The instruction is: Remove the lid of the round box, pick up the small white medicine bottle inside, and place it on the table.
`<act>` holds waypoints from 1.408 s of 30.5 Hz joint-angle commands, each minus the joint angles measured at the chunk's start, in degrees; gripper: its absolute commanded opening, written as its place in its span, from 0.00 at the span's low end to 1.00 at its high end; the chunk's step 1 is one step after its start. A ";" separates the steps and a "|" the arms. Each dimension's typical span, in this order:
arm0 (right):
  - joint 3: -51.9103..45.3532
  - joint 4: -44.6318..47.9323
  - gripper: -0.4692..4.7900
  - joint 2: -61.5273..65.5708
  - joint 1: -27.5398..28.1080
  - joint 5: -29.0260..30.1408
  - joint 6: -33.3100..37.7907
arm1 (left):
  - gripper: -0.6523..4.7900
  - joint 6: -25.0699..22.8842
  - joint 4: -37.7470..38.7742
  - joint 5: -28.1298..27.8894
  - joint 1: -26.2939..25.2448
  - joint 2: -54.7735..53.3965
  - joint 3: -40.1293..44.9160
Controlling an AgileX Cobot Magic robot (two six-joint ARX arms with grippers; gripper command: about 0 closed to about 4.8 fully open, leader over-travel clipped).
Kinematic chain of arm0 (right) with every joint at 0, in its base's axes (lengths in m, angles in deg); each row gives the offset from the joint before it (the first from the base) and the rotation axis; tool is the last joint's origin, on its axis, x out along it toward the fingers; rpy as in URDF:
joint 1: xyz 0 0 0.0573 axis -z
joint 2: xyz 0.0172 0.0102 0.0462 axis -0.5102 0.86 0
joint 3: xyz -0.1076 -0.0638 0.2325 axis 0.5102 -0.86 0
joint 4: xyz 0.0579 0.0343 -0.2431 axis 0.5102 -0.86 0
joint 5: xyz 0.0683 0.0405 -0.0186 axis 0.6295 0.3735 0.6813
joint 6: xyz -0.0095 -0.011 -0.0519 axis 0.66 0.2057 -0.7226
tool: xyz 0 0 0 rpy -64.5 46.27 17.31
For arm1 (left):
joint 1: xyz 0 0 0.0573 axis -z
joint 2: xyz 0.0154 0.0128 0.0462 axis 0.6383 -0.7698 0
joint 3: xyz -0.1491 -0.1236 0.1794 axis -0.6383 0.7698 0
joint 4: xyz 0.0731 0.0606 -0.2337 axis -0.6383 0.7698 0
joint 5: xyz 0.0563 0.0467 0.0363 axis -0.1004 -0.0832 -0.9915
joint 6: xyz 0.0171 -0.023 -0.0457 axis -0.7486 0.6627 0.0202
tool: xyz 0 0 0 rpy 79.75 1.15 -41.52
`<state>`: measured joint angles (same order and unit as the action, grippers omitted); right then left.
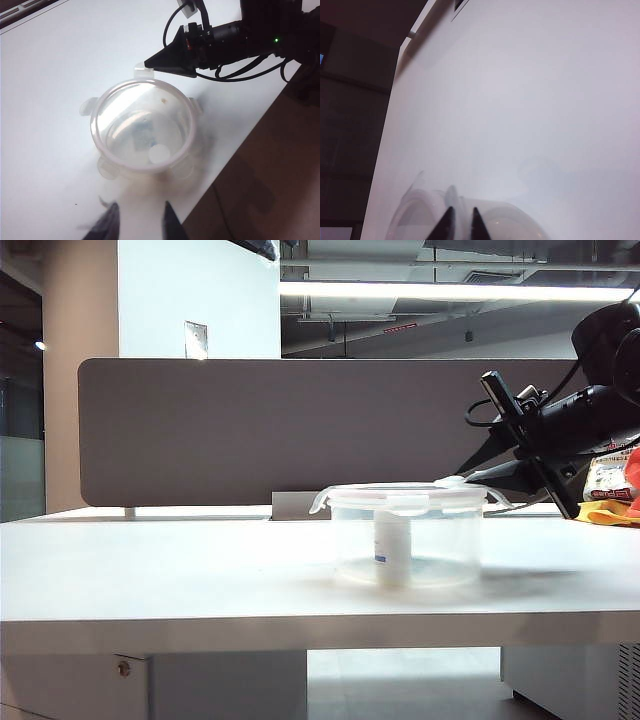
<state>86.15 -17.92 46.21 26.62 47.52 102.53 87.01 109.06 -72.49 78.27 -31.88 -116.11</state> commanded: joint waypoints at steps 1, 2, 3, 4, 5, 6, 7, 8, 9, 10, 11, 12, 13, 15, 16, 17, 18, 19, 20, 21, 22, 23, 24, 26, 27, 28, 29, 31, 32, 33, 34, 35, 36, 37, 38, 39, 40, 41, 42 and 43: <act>0.22 1.40 0.16 0.81 -0.04 0.39 0.11 | 0.33 0.17 -0.72 -0.04 0.00 0.33 -0.11; 0.22 1.40 0.14 1.20 -0.04 0.50 0.11 | 0.33 0.17 -0.72 -0.04 0.00 0.33 -0.11; 0.22 1.38 0.11 1.49 -0.04 0.85 0.13 | 0.33 0.17 -0.74 -0.07 0.00 0.33 -0.11; 0.22 1.40 0.10 1.90 -0.04 0.85 0.13 | 0.33 0.20 -0.72 -0.04 0.00 0.33 -0.11; 0.22 1.42 0.09 2.14 -0.04 0.87 0.22 | 0.33 0.17 -0.72 -0.07 0.00 0.33 -0.11; 0.22 1.38 0.09 2.27 -0.04 0.83 0.22 | 0.33 0.17 -0.72 -0.07 0.00 0.33 -0.11; 0.22 1.70 0.09 2.49 -0.04 0.85 0.22 | 0.33 0.17 -0.72 -0.07 0.00 0.33 -0.11; 0.22 2.10 0.09 2.51 -0.04 0.92 0.24 | 0.33 0.17 -0.70 -0.07 -0.02 0.33 -0.11; 0.22 3.74 0.09 2.49 -0.02 1.73 0.37 | 0.33 0.17 -0.72 -0.07 -0.04 0.33 -0.11; 0.24 5.01 0.09 2.49 0.00 2.38 1.07 | 0.33 0.17 -0.72 -0.07 -0.04 0.33 -0.11; 0.24 7.39 0.09 2.45 0.00 2.78 3.41 | 0.33 0.17 -0.70 -0.07 -0.04 0.33 -0.09; 0.24 8.87 0.09 2.43 0.00 3.04 4.44 | 0.33 0.17 -0.72 -0.07 -0.04 0.33 -0.11; 0.24 10.95 0.09 2.43 0.00 3.58 5.90 | 0.33 0.17 -0.70 -0.07 -0.04 0.33 -0.11; 0.24 12.15 0.09 2.40 0.00 4.00 7.30 | 0.33 0.15 -0.70 -0.07 -0.04 0.33 -0.09; 0.24 12.15 0.09 2.40 0.00 4.17 7.52 | 0.33 0.15 -0.70 -0.07 -0.04 0.33 -0.09; 0.24 12.13 0.09 2.43 0.00 5.05 7.52 | 0.33 0.15 -0.63 -0.04 -0.04 0.33 -0.09; 0.22 12.07 0.09 2.43 0.00 5.38 7.52 | 0.33 0.15 -0.57 -0.04 -0.04 0.33 -0.09; 0.20 11.78 0.09 2.43 0.00 5.99 7.52 | 0.33 0.15 -0.39 -0.04 -0.04 0.33 -0.09; 0.20 11.50 0.09 2.43 0.00 6.32 7.50 | 0.33 0.15 -0.24 -0.04 -0.04 0.33 -0.09; 0.20 11.17 0.16 2.45 0.00 6.69 7.50 | 0.33 0.13 0.00 -0.02 -0.04 0.33 -0.09; 0.20 10.93 0.25 2.45 0.00 6.62 7.50 | 0.33 0.13 0.15 -0.02 -0.04 0.33 -0.11; 0.20 10.60 0.34 2.47 0.00 6.58 7.50 | 0.33 0.15 0.22 0.00 -0.04 0.33 -0.09; 0.20 10.08 0.34 2.51 0.00 6.47 7.50 | 0.33 0.15 0.20 0.02 -0.04 0.33 -0.09; 0.17 8.28 0.34 2.56 0.02 5.49 6.40 | 0.33 0.15 0.22 0.20 -0.04 0.33 -0.09; 0.17 7.21 0.35 2.56 0.07 4.76 5.81 | 0.33 0.15 0.22 0.20 -0.04 0.33 -0.09; 0.17 6.80 0.39 2.56 0.09 4.13 5.75 | 0.33 0.15 0.20 0.20 -0.04 0.33 -0.11; 0.17 6.45 0.43 2.56 0.09 3.56 5.66 | 0.33 0.15 0.20 0.20 -0.04 0.33 -0.09; 0.17 6.47 0.43 2.56 0.09 3.56 5.03 | 0.33 0.15 0.15 0.20 -0.04 0.33 -0.11; 0.17 6.45 0.43 2.56 0.09 3.50 4.74 | 0.33 0.15 0.15 0.17 -0.04 0.33 -0.11; 0.17 6.29 0.43 2.58 0.09 3.02 4.68 | 0.33 0.15 0.13 0.17 -0.04 0.33 -0.11; 0.17 6.27 0.43 2.64 0.09 2.84 4.68 | 0.33 0.15 0.11 0.17 -0.04 0.33 -0.11; 0.17 6.29 0.43 2.89 0.07 2.69 4.72 | 0.33 0.15 0.11 0.17 -0.04 0.33 -0.11; 0.17 6.25 0.43 3.02 0.04 2.71 4.72 | 0.33 0.15 0.11 0.17 -0.04 0.33 -0.11; 0.17 5.95 0.43 3.41 -0.04 2.73 4.79 | 0.33 0.15 0.07 0.17 -0.04 0.33 -0.11; 0.17 5.75 0.43 3.63 -0.09 2.75 4.79 | 0.33 0.15 0.07 0.15 -0.04 0.33 -0.11; 0.17 5.60 0.43 4.02 -0.22 2.86 4.81 | 0.33 0.17 -0.02 0.15 -0.04 0.33 -0.11; 0.17 5.57 0.43 4.02 -0.28 3.02 4.79 | 0.33 0.15 -0.13 0.15 -0.04 0.33 -0.11; 0.20 5.66 0.43 4.15 -0.57 3.15 4.81 | 0.33 0.15 -0.35 0.17 -0.04 0.33 -0.11; 0.22 5.70 0.43 4.15 -0.59 3.39 4.94 | 0.33 0.15 -0.42 0.15 -0.04 0.33 -0.11; 0.22 5.70 0.43 4.15 -0.70 3.65 4.96 | 0.33 0.15 -0.57 0.15 -0.04 0.33 -0.11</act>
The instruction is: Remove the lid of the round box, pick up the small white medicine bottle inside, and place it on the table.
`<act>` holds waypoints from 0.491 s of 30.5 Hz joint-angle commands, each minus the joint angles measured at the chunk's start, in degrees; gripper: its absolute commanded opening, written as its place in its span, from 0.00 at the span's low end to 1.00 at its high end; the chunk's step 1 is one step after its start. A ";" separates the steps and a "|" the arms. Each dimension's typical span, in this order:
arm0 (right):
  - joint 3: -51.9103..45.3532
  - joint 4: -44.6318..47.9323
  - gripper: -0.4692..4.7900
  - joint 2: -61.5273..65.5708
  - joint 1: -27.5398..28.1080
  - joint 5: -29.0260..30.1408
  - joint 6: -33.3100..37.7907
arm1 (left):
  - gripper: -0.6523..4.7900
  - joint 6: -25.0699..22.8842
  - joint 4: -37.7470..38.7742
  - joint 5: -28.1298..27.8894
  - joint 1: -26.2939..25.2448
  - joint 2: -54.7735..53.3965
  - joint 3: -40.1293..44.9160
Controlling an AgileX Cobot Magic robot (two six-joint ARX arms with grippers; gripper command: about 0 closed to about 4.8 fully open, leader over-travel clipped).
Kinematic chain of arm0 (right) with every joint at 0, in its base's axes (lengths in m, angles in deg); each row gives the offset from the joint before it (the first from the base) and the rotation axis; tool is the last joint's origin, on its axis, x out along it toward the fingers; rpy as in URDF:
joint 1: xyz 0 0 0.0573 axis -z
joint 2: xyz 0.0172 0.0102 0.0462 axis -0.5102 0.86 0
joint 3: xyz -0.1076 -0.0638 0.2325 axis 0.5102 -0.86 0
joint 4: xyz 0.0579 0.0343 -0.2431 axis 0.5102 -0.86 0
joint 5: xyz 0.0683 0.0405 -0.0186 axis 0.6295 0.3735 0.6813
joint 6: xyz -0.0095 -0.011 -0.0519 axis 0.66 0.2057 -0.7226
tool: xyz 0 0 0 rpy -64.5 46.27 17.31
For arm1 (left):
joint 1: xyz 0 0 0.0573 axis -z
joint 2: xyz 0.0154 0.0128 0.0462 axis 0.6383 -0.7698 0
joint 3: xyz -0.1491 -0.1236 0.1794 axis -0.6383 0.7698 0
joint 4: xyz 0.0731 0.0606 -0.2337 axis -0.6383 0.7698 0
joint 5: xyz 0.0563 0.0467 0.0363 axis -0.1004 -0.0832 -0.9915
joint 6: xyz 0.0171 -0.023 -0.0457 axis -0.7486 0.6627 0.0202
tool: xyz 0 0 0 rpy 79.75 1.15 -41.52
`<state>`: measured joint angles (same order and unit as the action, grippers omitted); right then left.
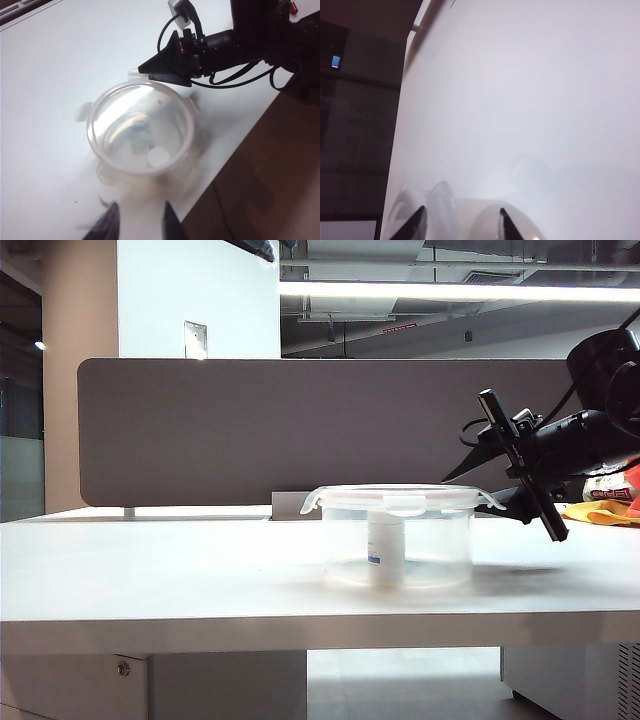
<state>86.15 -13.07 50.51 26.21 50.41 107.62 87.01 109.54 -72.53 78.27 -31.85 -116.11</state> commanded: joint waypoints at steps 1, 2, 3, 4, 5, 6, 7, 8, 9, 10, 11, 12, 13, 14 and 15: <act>0.22 0.85 0.43 -0.15 -0.50 0.81 -0.13 | 0.33 0.15 -1.14 0.20 -0.04 0.31 -0.11; 0.22 0.85 0.42 -0.15 -0.55 0.92 0.15 | 0.33 0.15 -1.22 0.20 -0.04 0.31 -0.11; 0.22 0.85 0.40 -0.15 -0.57 0.92 0.31 | 0.33 0.15 -1.22 0.20 -0.04 0.31 -0.11; 0.22 0.87 0.36 -0.15 -0.61 0.92 0.57 | 0.33 0.15 -1.20 0.20 -0.04 0.31 -0.11; 0.22 0.96 0.35 -0.15 -0.63 0.92 0.87 | 0.33 0.15 -1.18 0.20 -0.04 0.31 -0.11; 0.20 1.22 0.34 -0.15 -0.63 0.92 0.94 | 0.33 0.15 -1.18 0.20 -0.04 0.31 -0.11; 0.22 1.36 0.34 -0.15 -0.74 0.92 0.96 | 0.33 0.15 -1.20 0.20 -0.04 0.31 -0.11; 0.20 1.73 0.28 -0.15 -0.83 0.96 0.98 | 0.33 0.15 -1.20 0.20 -0.04 0.31 -0.11; 0.22 2.05 0.25 -0.15 -0.83 1.05 1.01 | 0.33 0.15 -1.18 0.20 -0.04 0.31 -0.11; 0.22 2.29 0.23 -0.15 -0.87 1.09 1.05 | 0.33 0.15 -1.16 0.20 -0.04 0.31 -0.11; 0.22 2.56 0.22 -0.15 -1.01 1.09 1.18 | 0.33 0.15 -1.18 0.20 -0.04 0.31 -0.11; 0.22 2.56 0.21 -0.15 -1.20 1.07 1.20 | 0.33 0.15 -1.18 0.20 -0.04 0.31 -0.09; 0.22 2.56 0.17 -0.15 -1.27 1.01 1.16 | 0.33 0.15 -1.18 0.20 -0.04 0.31 -0.11; 0.22 2.56 0.12 -0.15 -1.27 0.96 1.16 | 0.33 0.15 -1.11 0.20 -0.04 0.31 -0.11; 0.22 2.56 0.10 -0.15 -1.29 0.92 1.16 | 0.33 0.15 -1.07 0.20 -0.04 0.31 -0.09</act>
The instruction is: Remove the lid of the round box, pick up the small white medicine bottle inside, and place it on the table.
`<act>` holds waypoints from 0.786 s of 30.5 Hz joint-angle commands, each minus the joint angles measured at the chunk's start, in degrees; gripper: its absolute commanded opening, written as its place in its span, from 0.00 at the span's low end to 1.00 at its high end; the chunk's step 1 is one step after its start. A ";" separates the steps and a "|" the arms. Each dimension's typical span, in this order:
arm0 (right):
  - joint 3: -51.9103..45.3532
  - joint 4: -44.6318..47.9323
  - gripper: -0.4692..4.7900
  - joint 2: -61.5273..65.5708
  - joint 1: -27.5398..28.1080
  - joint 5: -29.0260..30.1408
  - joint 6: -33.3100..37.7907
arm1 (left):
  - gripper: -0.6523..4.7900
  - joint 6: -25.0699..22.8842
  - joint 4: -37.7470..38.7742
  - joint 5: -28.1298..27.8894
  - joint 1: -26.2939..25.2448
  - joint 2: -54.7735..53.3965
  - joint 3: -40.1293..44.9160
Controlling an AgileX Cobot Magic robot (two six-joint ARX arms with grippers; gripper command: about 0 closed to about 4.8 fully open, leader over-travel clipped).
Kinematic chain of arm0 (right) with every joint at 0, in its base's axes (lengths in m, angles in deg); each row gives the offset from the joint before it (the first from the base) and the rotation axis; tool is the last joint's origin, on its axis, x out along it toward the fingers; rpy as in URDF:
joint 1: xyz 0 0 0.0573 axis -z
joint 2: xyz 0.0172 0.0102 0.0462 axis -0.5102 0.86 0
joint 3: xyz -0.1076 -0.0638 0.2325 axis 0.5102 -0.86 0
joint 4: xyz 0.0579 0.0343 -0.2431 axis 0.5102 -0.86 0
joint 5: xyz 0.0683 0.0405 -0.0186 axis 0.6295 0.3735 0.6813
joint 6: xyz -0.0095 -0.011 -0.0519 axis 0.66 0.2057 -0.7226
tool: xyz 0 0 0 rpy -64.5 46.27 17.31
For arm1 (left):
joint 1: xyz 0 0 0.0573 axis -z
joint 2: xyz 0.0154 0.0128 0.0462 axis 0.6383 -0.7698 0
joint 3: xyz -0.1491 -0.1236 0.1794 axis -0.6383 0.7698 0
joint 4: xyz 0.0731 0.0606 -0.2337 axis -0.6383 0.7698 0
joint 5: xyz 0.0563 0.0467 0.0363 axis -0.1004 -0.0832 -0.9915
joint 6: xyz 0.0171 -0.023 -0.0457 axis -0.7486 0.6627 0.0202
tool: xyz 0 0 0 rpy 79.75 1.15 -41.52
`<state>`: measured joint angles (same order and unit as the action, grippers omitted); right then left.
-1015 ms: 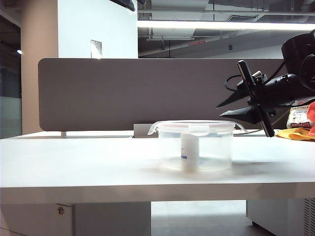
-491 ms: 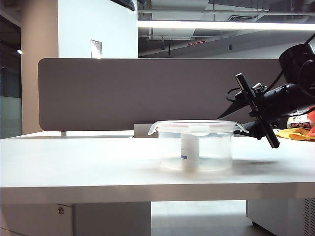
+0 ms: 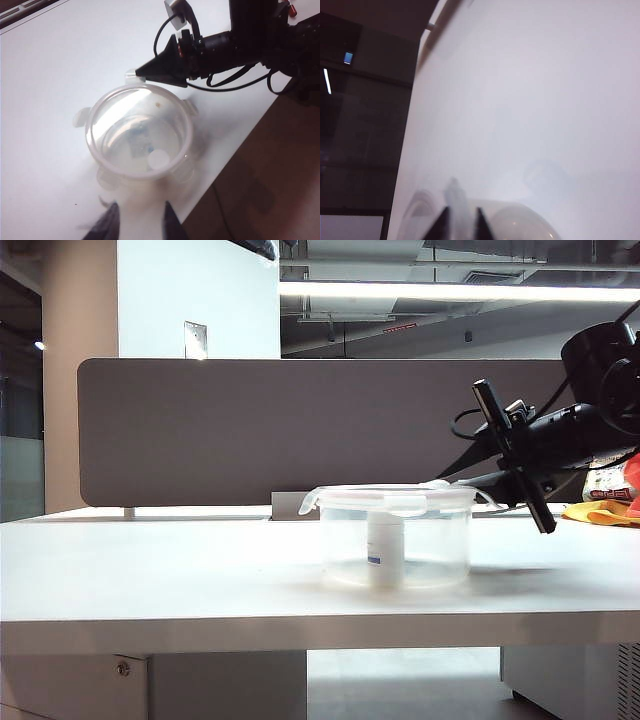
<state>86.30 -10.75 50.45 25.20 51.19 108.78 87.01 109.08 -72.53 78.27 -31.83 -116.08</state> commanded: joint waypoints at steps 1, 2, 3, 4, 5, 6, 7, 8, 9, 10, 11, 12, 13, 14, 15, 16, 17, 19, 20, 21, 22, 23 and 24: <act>0.07 0.31 0.09 -0.09 -0.28 0.13 0.00 | 0.33 0.15 -0.46 0.20 -0.04 0.28 -0.11; 0.07 0.79 0.09 -0.09 -0.26 0.13 0.00 | 0.33 0.15 0.00 0.09 -0.07 0.28 -0.11; 0.07 1.05 0.09 -0.09 -0.26 0.17 0.02 | 0.33 0.15 0.17 -0.02 -0.07 0.28 -0.11; 0.07 1.46 0.09 -0.09 -0.26 0.33 0.13 | 0.33 0.13 0.35 0.00 -0.07 0.28 -0.11; 0.07 1.60 0.09 -0.09 -0.26 0.31 0.42 | 0.33 0.13 0.46 0.00 -0.07 0.28 -0.11; 0.07 1.75 0.09 -0.09 -0.26 0.28 0.59 | 0.33 0.13 0.59 0.00 -0.07 0.28 -0.11; 0.07 2.01 0.09 -0.09 -0.26 0.35 0.68 | 0.33 0.13 0.66 0.00 -0.07 0.28 -0.11; 0.07 2.54 0.09 -0.09 -0.26 0.35 0.87 | 0.33 0.13 0.76 0.00 -0.07 0.28 -0.11; 0.07 3.06 0.09 -0.09 -0.26 0.35 1.33 | 0.33 0.13 0.81 0.00 -0.07 0.28 -0.11; 0.07 3.98 0.09 -0.09 -0.26 0.33 1.86 | 0.33 0.13 0.85 0.00 -0.07 0.28 -0.11; 0.07 5.62 0.09 -0.09 -0.24 0.42 2.69 | 0.33 0.13 0.90 0.00 -0.07 0.28 -0.11; 0.07 7.10 0.09 -0.09 -0.20 0.55 3.72 | 0.33 0.13 0.98 0.00 -0.07 0.28 -0.11; 0.11 8.63 0.09 -0.09 -0.11 0.57 4.87 | 0.33 0.13 1.07 0.00 -0.07 0.28 -0.11; 0.33 10.21 0.09 -0.09 -0.11 0.70 6.12 | 0.33 0.13 1.20 0.00 -0.07 0.28 -0.11; 0.79 10.51 0.09 -0.09 -0.11 1.51 6.43 | 0.33 0.13 1.25 0.00 -0.07 0.28 -0.11; 1.53 10.36 0.09 -0.09 -0.11 2.01 6.40 | 0.33 0.13 1.27 0.00 -0.07 0.28 -0.11; 2.45 10.03 0.09 -0.09 -0.13 3.13 6.40 | 0.33 0.13 1.27 0.00 -0.07 0.26 -0.11; 3.91 10.05 0.09 -0.09 -0.22 3.96 6.43 | 0.33 0.15 1.27 0.00 -0.07 0.26 -0.11; 4.83 10.03 0.09 -0.09 -0.22 4.46 6.43 | 0.33 0.15 1.33 0.00 -0.07 0.26 -0.11; 5.49 9.86 0.09 -0.09 -0.22 4.68 6.43 | 0.33 0.15 1.40 0.00 -0.07 0.26 -0.11; 6.21 9.29 0.09 -0.11 -0.22 4.70 6.45 | 0.33 0.15 1.44 0.00 -0.07 0.26 -0.11; 6.71 8.48 0.09 -0.11 -0.20 4.68 6.43 | 0.33 0.15 1.49 -0.02 -0.07 0.26 -0.11; 7.13 7.87 0.09 -0.09 -0.20 4.68 6.40 | 0.33 0.15 1.53 -0.02 -0.07 0.26 -0.11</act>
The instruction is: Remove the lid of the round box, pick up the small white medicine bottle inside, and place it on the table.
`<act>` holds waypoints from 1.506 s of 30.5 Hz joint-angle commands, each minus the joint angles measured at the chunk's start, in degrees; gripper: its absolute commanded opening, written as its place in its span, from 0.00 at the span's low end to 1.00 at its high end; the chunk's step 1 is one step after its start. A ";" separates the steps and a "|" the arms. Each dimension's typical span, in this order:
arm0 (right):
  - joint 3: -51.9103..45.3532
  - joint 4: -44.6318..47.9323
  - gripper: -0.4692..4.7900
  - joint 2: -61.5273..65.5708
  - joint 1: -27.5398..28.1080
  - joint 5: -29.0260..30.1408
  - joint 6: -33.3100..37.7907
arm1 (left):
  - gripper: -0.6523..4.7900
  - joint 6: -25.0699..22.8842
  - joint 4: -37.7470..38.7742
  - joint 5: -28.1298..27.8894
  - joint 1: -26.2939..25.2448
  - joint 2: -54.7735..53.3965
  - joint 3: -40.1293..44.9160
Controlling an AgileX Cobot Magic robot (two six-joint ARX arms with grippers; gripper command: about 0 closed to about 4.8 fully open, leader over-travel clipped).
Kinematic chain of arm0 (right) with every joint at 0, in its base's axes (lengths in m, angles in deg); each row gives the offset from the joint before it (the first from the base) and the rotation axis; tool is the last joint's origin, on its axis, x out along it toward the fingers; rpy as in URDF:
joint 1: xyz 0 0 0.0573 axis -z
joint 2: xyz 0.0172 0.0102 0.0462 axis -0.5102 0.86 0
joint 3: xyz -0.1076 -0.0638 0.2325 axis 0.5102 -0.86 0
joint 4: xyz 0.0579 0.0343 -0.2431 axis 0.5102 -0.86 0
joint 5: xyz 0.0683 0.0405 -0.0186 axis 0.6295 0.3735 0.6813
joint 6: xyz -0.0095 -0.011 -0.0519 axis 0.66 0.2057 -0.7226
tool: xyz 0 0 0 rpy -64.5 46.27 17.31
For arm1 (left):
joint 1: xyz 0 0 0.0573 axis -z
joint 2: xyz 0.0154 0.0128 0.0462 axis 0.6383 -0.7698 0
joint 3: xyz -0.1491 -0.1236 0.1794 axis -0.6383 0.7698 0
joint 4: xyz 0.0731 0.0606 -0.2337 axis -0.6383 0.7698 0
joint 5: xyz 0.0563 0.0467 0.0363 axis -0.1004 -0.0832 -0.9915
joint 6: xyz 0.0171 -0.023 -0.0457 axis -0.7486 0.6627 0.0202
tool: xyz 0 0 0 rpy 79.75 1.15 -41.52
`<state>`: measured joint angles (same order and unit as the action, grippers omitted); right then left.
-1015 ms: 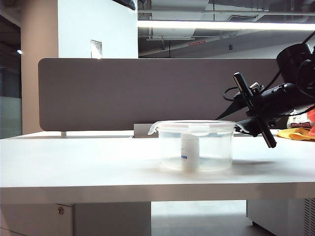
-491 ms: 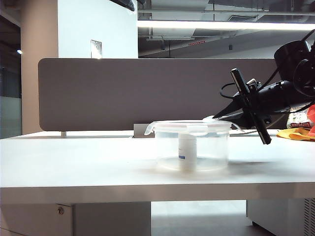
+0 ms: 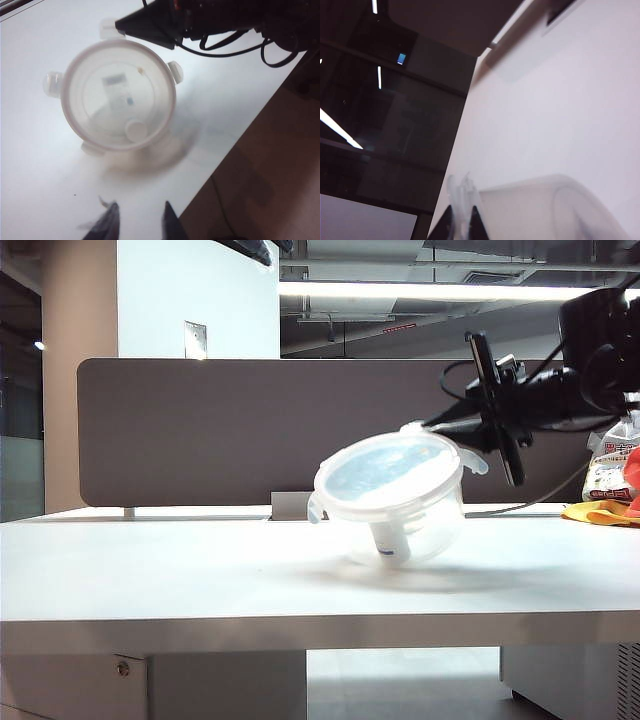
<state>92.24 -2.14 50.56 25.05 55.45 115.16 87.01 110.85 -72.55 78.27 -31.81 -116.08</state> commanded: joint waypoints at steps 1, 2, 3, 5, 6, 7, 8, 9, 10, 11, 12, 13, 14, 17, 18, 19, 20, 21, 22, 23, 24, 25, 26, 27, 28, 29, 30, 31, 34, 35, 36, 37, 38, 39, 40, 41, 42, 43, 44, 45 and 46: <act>1.29 -1.20 0.09 -0.22 -0.04 0.37 0.04 | 0.33 0.15 -0.20 0.02 -0.07 0.24 -0.11; 1.27 -1.31 0.09 -0.20 -0.04 0.35 0.02 | 0.33 0.15 -0.13 0.02 -0.07 0.24 -0.11; 1.27 -1.84 0.09 -0.20 -0.04 0.35 -0.02 | 0.33 0.15 -0.09 0.00 -0.07 0.24 -0.11; 1.27 -1.95 0.09 -0.20 -0.07 1.22 -0.02 | 0.33 0.13 -0.07 0.00 -0.07 0.22 -0.11; 1.27 -1.70 0.09 -0.20 -0.07 1.51 -0.04 | 0.33 0.13 -0.07 0.00 -0.07 0.22 -0.11; 1.27 -1.49 0.09 -0.22 -0.09 1.75 -0.02 | 0.33 0.13 -0.11 -0.02 -0.07 0.22 -0.11; 1.27 -1.20 0.09 -0.22 -0.09 1.92 0.02 | 0.33 0.13 -0.11 -0.02 -0.07 0.20 -0.11; 1.27 -1.11 0.09 -0.22 -0.07 1.90 0.04 | 0.33 0.13 -0.11 -0.04 -0.07 0.20 -0.11; 1.27 -1.11 0.09 -0.28 -0.07 1.90 0.04 | 0.33 0.13 -0.11 -0.26 -0.07 0.20 -0.11; 1.27 -1.07 0.09 -0.39 -0.07 1.90 0.02 | 0.33 0.15 -0.09 -0.55 -0.07 0.20 -0.11; 1.27 -0.87 0.09 -0.57 -0.07 1.90 0.00 | 0.33 0.13 -0.04 -1.03 -0.07 0.20 -0.11; 1.27 -0.68 0.09 -0.66 -0.07 1.90 -0.20 | 0.33 0.13 -0.02 -1.07 -0.07 0.20 -0.11; 1.27 -0.66 0.09 -0.74 -0.09 1.84 -0.20 | 0.33 0.13 -0.02 -1.05 -0.07 0.20 -0.11; 1.27 -2.58 0.09 -0.72 -0.04 0.90 -0.98 | 0.33 0.15 0.11 -1.05 -0.07 0.20 -0.11; 1.27 -3.96 0.09 -0.72 0.11 0.39 -1.64 | 0.33 0.15 0.20 -1.05 -0.07 0.20 -0.11; 1.27 -5.31 0.09 -0.72 0.20 0.15 -2.58 | 0.33 0.15 0.33 -1.05 -0.07 0.20 -0.11; 1.27 -6.97 0.09 -0.72 0.31 -0.11 -3.80 | 0.33 0.15 0.50 -1.07 -0.07 0.20 -0.11; 1.27 -8.17 0.09 -0.72 0.31 -0.31 -4.72 | 0.33 0.15 0.59 -1.05 -0.07 0.20 -0.11; 1.27 -9.05 0.09 -0.72 0.31 -0.35 -5.42 | 0.33 0.15 0.70 -1.05 -0.07 0.20 -0.11; 1.25 -9.60 0.09 -0.70 0.31 -0.44 -6.08 | 0.33 0.15 0.81 -1.07 -0.07 0.20 -0.11; 1.25 -9.97 0.09 -0.68 0.31 -0.52 -6.73 | 0.33 0.15 0.92 -1.07 -0.07 0.20 -0.11; 1.27 -10.38 0.09 -0.68 0.28 -0.83 -7.13 | 0.33 0.15 0.96 -1.07 -0.07 0.20 -0.11; 1.25 -11.08 0.09 -0.66 0.28 -1.53 -7.39 | 0.33 0.15 1.01 -1.07 -0.07 0.20 -0.11; 1.25 -11.58 0.09 -0.63 0.28 -1.84 -7.93 | 0.33 0.15 1.01 -1.07 -0.07 0.20 -0.11; 1.25 -12.41 0.09 -0.61 0.28 -2.49 -8.41 | 0.33 0.15 1.03 -1.07 -0.07 0.20 -0.11; 1.25 -13.46 0.09 -0.59 0.28 -2.99 -8.74 | 0.33 0.15 1.05 -1.07 -0.07 0.20 -0.11; 1.25 -14.03 0.09 -0.59 0.28 -3.37 -9.55 | 0.33 0.15 1.14 -1.07 -0.07 0.20 -0.11; 1.25 -14.64 0.09 -0.44 0.28 -3.74 -10.60 | 0.33 0.15 1.29 -1.07 -0.07 0.20 -0.11; 1.25 -16.37 0.09 -0.13 0.28 -4.68 -11.56 | 0.33 0.15 1.77 -1.09 -0.07 0.20 -0.11; 1.25 -16.79 0.09 0.07 0.28 -4.85 -11.87 | 0.33 0.15 1.86 -1.09 -0.07 0.20 -0.11; 1.25 -17.11 0.09 0.33 0.26 -5.22 -12.50 | 0.33 0.15 1.90 -1.09 -0.07 0.20 -0.11; 1.22 -17.64 0.09 0.46 0.26 -5.44 -12.79 | 0.33 0.15 1.90 -1.09 -0.07 0.20 -0.11; 1.22 -18.95 0.09 0.50 0.26 -6.40 -13.22 | 0.33 0.15 1.95 -1.09 -0.07 0.20 -0.11; 1.22 -20.13 0.09 0.55 0.26 -7.32 -14.12 | 0.33 0.15 2.01 -1.09 -0.07 0.20 -0.11; 1.22 -21.16 0.09 0.59 0.26 -8.02 -15.06 | 0.33 0.17 2.12 -1.09 -0.07 0.20 -0.11; 1.22 -22.27 0.09 0.59 0.26 -8.92 -16.13 | 0.33 0.15 2.27 -1.09 -0.07 0.20 -0.11; 1.22 -22.95 0.09 0.59 0.26 -9.25 -16.72 | 0.33 0.15 2.43 -1.09 -0.07 0.20 -0.11; 1.22 -23.45 0.09 0.59 0.26 -9.31 -17.38 | 0.33 0.15 2.51 -1.09 -0.07 0.20 -0.11; 1.22 -23.74 0.09 0.59 0.26 -9.38 -17.81 | 0.33 0.15 2.51 -1.09 -0.07 0.17 -0.11; 1.22 -23.87 0.09 0.59 0.28 -9.40 -18.38 | 0.33 0.15 2.49 -1.09 -0.07 0.20 -0.11; 1.22 -23.87 0.09 0.59 0.28 -9.44 -18.53 | 0.33 0.15 2.47 -1.09 -0.07 0.20 -0.11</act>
<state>93.56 -23.58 50.97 25.42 47.32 98.07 87.01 113.65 -73.64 78.25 -31.81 -116.08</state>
